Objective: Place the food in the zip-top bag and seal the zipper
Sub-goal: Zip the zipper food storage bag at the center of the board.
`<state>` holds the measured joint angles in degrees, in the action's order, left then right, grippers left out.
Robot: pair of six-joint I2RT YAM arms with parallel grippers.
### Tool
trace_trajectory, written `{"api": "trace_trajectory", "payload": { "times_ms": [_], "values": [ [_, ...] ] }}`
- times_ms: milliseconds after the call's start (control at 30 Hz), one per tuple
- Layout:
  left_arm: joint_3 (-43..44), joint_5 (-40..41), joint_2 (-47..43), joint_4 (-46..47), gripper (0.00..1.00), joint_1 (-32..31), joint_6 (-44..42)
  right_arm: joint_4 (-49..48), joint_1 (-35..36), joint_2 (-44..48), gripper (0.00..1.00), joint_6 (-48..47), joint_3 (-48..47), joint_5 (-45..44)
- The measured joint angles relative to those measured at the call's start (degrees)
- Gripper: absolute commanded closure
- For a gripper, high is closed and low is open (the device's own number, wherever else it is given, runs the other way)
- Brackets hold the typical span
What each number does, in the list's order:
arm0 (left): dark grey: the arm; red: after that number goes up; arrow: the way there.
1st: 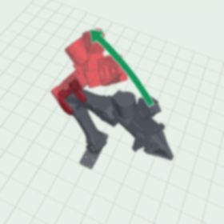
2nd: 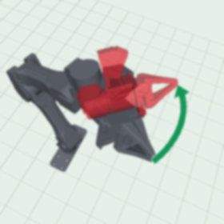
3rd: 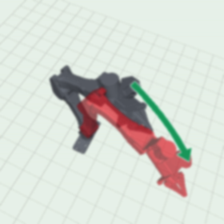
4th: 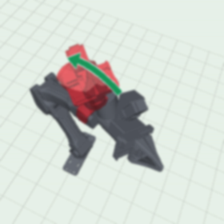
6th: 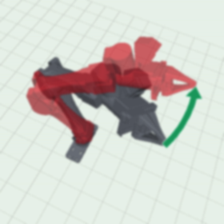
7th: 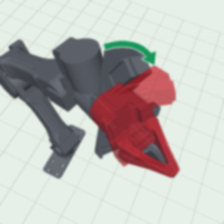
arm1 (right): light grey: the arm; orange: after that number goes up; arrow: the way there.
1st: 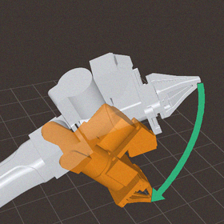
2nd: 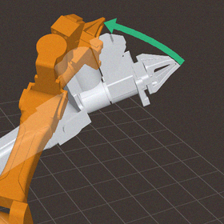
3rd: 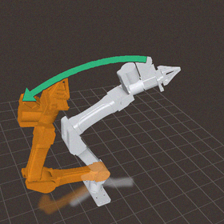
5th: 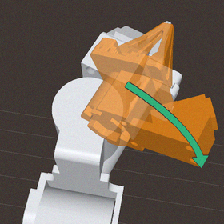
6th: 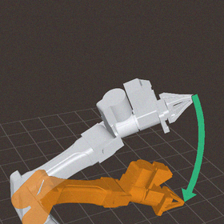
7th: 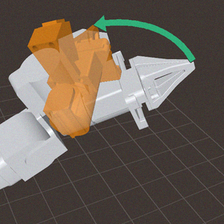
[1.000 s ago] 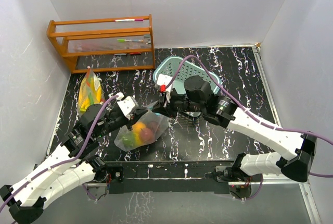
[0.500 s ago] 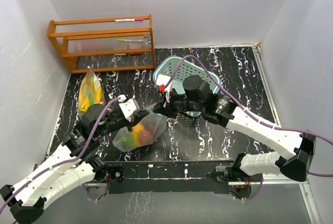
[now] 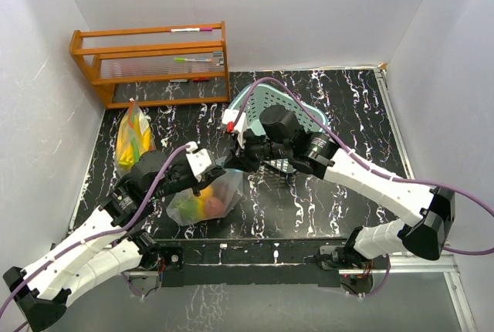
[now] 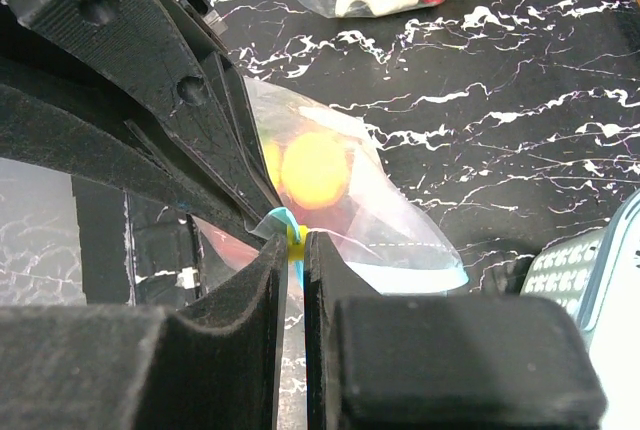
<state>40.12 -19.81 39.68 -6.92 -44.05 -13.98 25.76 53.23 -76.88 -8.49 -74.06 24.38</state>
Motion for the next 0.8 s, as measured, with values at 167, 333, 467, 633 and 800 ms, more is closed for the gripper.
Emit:
{"api": "trace_trajectory", "payload": {
  "times_ms": [167, 333, 467, 633, 800],
  "values": [
    [0.0, -0.4, 0.2, -0.9, 0.59, 0.0, 0.0, -0.2, 0.0, 0.0, 0.92, -0.2, -0.1, 0.2],
    [0.9, -0.2, 0.9, -2.6, 0.65, 0.0, 0.0, -0.7, 0.3, 0.2, 0.92, -0.2, -0.4, 1.9],
    [1.6, 0.8, 0.9, -2.6, 0.94, 0.0, 0.0, -0.7, 0.3, 0.7, 0.92, -0.2, -0.4, 2.8],
    [1.6, 1.5, 1.0, -2.6, 1.00, 0.0, -0.3, -0.7, 0.3, 0.8, 0.88, -0.2, -0.4, 3.5],
    [2.2, 2.1, 1.1, -3.2, 1.00, 0.0, -0.1, -0.7, 0.3, 0.8, 0.66, -0.4, -0.4, 4.0]
  ]
}}
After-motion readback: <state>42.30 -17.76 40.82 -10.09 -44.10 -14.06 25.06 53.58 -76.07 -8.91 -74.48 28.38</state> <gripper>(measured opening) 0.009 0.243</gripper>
